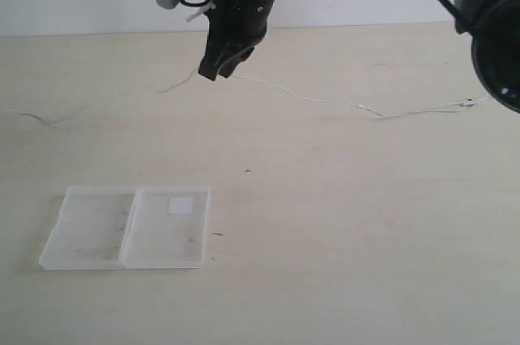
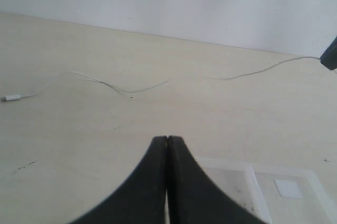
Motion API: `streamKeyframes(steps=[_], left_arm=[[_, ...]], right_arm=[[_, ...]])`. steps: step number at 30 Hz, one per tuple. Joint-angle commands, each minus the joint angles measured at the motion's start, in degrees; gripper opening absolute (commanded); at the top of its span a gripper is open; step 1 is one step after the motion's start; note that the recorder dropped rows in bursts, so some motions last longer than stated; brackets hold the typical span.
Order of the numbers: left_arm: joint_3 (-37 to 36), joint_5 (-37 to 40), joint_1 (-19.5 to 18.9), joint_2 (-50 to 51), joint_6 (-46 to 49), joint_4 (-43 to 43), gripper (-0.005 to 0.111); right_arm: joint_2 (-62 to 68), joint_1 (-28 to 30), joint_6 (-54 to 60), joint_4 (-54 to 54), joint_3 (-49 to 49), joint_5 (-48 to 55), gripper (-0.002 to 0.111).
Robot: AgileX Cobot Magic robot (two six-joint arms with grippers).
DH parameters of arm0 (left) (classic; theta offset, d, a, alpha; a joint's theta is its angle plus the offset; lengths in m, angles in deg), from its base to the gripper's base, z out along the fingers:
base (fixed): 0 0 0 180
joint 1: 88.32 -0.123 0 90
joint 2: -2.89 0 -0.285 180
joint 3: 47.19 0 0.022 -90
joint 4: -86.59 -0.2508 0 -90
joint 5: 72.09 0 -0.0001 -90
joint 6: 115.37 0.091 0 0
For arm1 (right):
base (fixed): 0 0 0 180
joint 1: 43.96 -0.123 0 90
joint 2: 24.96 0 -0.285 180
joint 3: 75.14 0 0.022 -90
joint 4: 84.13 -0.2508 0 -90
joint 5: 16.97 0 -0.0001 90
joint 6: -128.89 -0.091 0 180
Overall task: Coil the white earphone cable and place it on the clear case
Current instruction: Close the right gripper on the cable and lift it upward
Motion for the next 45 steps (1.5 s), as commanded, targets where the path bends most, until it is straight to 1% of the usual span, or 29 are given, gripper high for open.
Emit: streamKeyframes(steps=[1, 7, 10, 13, 16, 19, 24, 30, 34, 38, 42, 44, 45], left_arm=[[0.17, -0.70, -0.12, -0.39, -0.32, 0.50, 0.000], [0.17, -0.70, -0.12, -0.39, -0.32, 0.50, 0.000], [0.17, -0.70, -0.12, -0.39, -0.32, 0.50, 0.000], [0.17, -0.70, -0.12, -0.39, -0.32, 0.50, 0.000], [0.17, -0.70, -0.12, -0.39, -0.32, 0.50, 0.000], [0.17, -0.70, -0.12, -0.39, -0.32, 0.50, 0.000], [0.17, -0.70, -0.12, -0.39, -0.32, 0.50, 0.000], [0.17, -0.70, -0.12, -0.39, -0.32, 0.50, 0.000], [0.17, -0.70, -0.12, -0.39, -0.32, 0.50, 0.000], [0.17, -0.70, -0.12, -0.39, -0.32, 0.50, 0.000], [0.17, -0.70, -0.12, -0.39, -0.32, 0.50, 0.000], [0.17, -0.70, -0.12, -0.39, -0.32, 0.50, 0.000], [0.17, -0.70, -0.12, -0.39, -0.32, 0.50, 0.000]], right_arm=[[-3.47, -0.09, -7.56, -1.33, -4.80, -7.76, 0.000], [-9.95, -0.09, -15.59, -1.46, -15.48, -19.23, 0.000], [-14.98, -0.42, -17.46, -1.33, -21.10, -23.30, 0.000], [-19.71, -0.74, -17.83, -1.54, -25.28, -25.99, 0.000], [-23.62, -1.28, -18.53, -1.46, -26.73, -26.13, 0.000], [-26.94, -1.96, -18.17, -1.99, -26.72, -24.90, 0.000], [-30.18, -4.15, -17.40, -1.36, -25.73, -19.85, 0.000], [-32.35, -7.94, -18.83, -1.11, -25.51, -22.63, 0.000], [-32.34, -8.76, -19.93, 0.02, -22.16, -18.05, 0.000], [-32.84, -8.76, -20.58, 0.15, -16.53, -16.41, 0.000], [-33.18, -9.30, -21.98, 0.36, -13.96, -17.03, 0.000], [-33.42, -11.01, -24.36, 4.28, -14.22, -19.32, 0.000], [-33.66, -12.05, -25.86, 6.44, -15.03, -22.28, 0.000]])
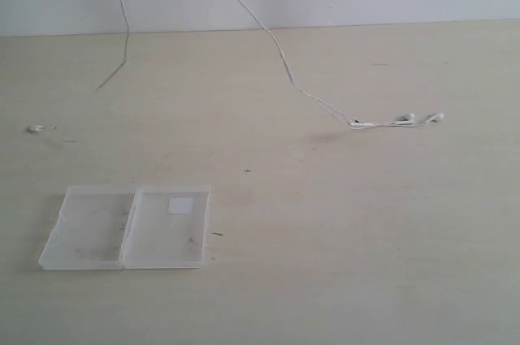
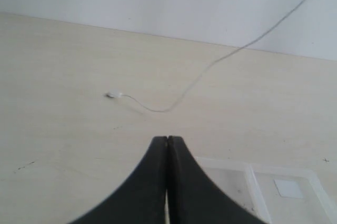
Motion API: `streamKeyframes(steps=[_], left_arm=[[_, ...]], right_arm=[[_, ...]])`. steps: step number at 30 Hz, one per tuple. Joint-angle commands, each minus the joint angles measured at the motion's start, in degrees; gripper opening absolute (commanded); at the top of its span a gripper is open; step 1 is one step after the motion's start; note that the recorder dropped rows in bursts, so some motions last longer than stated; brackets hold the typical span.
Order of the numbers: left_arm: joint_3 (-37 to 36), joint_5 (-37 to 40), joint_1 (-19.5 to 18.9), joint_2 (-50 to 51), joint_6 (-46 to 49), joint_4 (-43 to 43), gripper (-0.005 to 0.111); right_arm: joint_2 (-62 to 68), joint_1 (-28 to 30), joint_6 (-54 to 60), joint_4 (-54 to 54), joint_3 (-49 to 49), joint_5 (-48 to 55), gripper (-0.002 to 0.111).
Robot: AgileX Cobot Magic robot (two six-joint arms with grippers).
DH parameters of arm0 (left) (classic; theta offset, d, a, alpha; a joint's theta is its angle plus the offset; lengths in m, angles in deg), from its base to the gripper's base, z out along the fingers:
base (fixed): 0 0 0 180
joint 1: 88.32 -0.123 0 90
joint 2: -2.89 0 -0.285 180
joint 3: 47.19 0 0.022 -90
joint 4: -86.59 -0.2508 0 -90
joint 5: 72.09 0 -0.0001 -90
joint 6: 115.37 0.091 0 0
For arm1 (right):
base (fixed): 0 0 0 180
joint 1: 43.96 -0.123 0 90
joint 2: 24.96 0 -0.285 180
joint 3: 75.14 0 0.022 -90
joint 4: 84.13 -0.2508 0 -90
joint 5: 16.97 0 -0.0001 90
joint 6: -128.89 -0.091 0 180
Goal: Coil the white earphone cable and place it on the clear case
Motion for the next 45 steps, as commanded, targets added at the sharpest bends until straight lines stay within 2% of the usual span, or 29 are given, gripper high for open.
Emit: streamKeyframes(steps=[1, 4, 7, 13, 19, 24, 45], left_arm=[[0.17, -0.70, -0.12, -0.39, -0.32, 0.50, 0.000], [0.17, -0.70, -0.12, -0.39, -0.32, 0.50, 0.000], [0.17, -0.70, -0.12, -0.39, -0.32, 0.50, 0.000], [0.17, -0.70, -0.12, -0.39, -0.32, 0.50, 0.000], [0.17, -0.70, -0.12, -0.39, -0.32, 0.50, 0.000], [0.17, -0.70, -0.12, -0.39, -0.32, 0.50, 0.000], [0.17, -0.70, 0.01, -0.39, -0.32, 0.50, 0.000]], right_arm=[[-1.32, -4.10, -5.94, 8.29, -1.52, -9.11, 0.000], [-2.29, -7.09, -12.87, 14.04, -3.00, -19.16, 0.000], [-2.29, -7.45, -16.24, 14.51, -3.13, -22.31, 0.000], [-3.65, -7.45, -13.37, 14.66, -3.13, -15.25, 0.000], [-7.15, -7.45, -13.64, 14.66, -3.21, -14.34, 0.000], [-9.65, -7.45, -14.94, 14.66, -3.21, -8.42, 0.000], [-9.60, -7.45, -18.33, 18.86, -3.21, -9.04, 0.000]])
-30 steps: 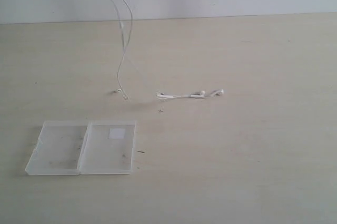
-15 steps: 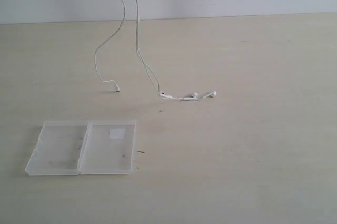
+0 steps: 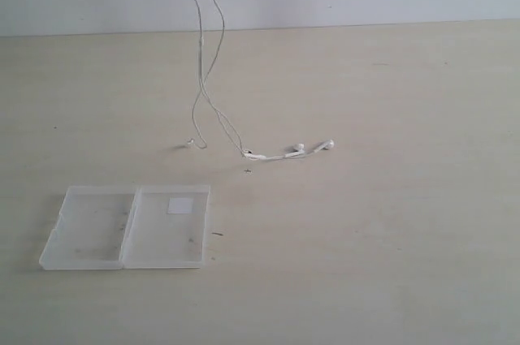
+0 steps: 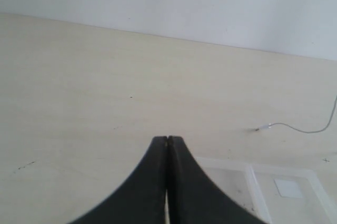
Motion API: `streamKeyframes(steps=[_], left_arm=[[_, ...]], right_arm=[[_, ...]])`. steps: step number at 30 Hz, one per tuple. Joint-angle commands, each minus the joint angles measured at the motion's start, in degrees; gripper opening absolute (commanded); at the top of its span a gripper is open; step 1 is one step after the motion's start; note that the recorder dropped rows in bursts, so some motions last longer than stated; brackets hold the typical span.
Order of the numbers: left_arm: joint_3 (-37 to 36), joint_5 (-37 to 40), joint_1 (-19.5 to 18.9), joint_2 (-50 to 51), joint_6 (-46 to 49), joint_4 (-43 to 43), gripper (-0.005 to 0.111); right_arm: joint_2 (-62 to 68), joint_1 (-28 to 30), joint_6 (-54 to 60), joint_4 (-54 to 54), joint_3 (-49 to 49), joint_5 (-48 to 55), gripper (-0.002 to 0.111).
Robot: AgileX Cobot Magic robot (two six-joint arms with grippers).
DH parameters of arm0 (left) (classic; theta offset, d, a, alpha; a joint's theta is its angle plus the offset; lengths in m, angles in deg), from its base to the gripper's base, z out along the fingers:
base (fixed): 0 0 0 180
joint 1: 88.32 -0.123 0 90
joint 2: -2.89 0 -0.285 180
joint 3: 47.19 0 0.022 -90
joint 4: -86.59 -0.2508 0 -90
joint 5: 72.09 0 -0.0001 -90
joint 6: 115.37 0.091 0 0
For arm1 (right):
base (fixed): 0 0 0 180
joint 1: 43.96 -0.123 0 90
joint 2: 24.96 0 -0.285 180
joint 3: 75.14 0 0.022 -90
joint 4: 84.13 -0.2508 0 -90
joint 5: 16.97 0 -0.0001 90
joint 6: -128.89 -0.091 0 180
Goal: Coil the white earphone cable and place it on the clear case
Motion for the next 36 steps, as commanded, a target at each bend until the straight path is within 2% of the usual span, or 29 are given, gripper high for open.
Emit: streamKeyframes(steps=[1, 6, 13, 14, 17, 19, 32, 36], left_arm=[[0.17, -0.70, 0.01, -0.39, -0.32, 0.50, 0.000], [0.17, -2.47, 0.02, -0.39, 3.68, -2.64, 0.000], [0.17, -10.19, 0.02, -0.39, 17.55, -3.08, 0.000], [0.17, -13.13, 0.11, -0.39, 15.20, 0.70, 0.000], [0.17, -23.08, 0.24, -0.39, -1.04, 20.08, 0.000], [0.17, -26.74, 0.24, -0.39, -5.33, 25.63, 0.000], [0.17, -31.41, 0.24, -0.39, -5.42, 26.28, 0.000], [0.17, -27.59, 0.24, -0.39, -4.83, 26.28, 0.000]], right_arm=[[-0.50, -0.04, 0.09, 1.89, -0.11, 0.89, 0.000], [-0.50, -0.04, 2.73, 1.34, -0.11, 2.19, 0.000], [-0.50, -0.04, 2.50, 1.87, -0.11, 3.92, 0.000], [-0.50, -0.04, 2.50, 1.87, -0.11, 4.17, 0.000], [-0.50, -0.04, 2.50, 1.98, -0.11, 4.18, 0.000], [-0.50, -0.04, 2.35, 2.17, -0.11, 4.18, 0.000], [-0.50, -0.04, 2.24, 2.39, -0.11, 4.18, 0.000], [-0.27, 0.23, 2.24, 2.82, -0.11, 3.90, 0.000]])
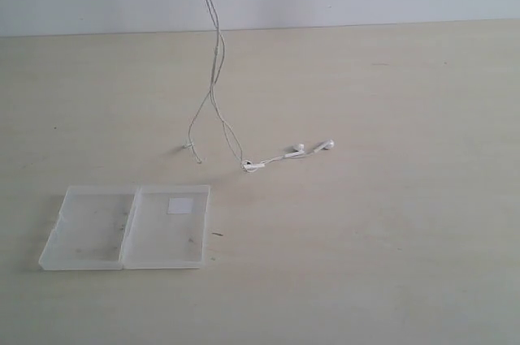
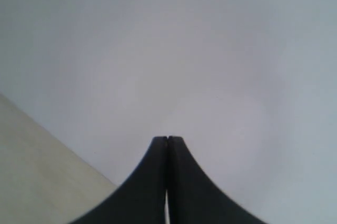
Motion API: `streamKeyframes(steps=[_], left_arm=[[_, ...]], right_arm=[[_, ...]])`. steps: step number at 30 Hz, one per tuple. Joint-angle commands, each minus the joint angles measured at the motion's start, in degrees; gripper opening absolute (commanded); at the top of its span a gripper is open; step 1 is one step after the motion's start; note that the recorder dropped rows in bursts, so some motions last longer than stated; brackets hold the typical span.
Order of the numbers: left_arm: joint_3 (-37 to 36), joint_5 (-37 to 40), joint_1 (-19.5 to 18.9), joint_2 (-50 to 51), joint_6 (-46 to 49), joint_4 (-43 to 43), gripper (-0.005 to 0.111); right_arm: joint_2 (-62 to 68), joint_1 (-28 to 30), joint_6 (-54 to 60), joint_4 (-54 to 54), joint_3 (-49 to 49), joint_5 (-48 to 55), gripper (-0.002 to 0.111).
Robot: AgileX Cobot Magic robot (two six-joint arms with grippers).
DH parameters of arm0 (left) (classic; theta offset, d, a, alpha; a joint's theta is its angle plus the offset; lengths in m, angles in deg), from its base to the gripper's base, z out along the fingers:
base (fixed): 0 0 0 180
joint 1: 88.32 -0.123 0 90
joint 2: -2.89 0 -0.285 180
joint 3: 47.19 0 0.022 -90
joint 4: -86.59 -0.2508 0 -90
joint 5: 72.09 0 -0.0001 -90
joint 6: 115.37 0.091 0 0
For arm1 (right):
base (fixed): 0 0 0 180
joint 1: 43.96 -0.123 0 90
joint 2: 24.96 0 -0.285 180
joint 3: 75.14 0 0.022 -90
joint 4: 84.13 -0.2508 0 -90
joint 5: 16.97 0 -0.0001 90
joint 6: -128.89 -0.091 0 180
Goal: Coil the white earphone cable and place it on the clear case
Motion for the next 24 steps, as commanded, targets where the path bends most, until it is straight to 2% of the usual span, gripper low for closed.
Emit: streamKeyframes(steps=[1, 5, 11, 14, 20, 24], left_arm=[[0.17, 3.71, 0.24, 0.15, 0.08, 0.22, 0.000], [0.17, 2.19, 0.24, 3.88, 0.17, -0.95, 0.000], [0.17, 6.21, 0.24, 10.20, -1.11, -2.48, 0.000], [0.17, 6.57, 0.24, 13.53, -1.11, -3.93, 0.000], [7.50, 8.01, 1.42, 20.55, -1.11, -11.57, 0.000], [11.19, 9.08, 3.06, 26.79, -1.42, -12.12, 0.000]], right_arm=[[-0.02, 0.65, 0.18, 0.61, -0.11, -0.56, 0.000], [0.23, 3.54, 0.86, -2.83, -0.11, -0.81, 0.000], [0.27, 10.05, 9.56, -19.35, -0.11, -1.87, 0.000], [0.36, 10.41, 9.75, -19.29, -0.11, -2.15, 0.000], [0.40, 10.41, 10.61, -19.80, -0.11, -2.15, 0.000], [0.40, 10.41, 10.61, -19.80, -0.11, -2.15, 0.000]])
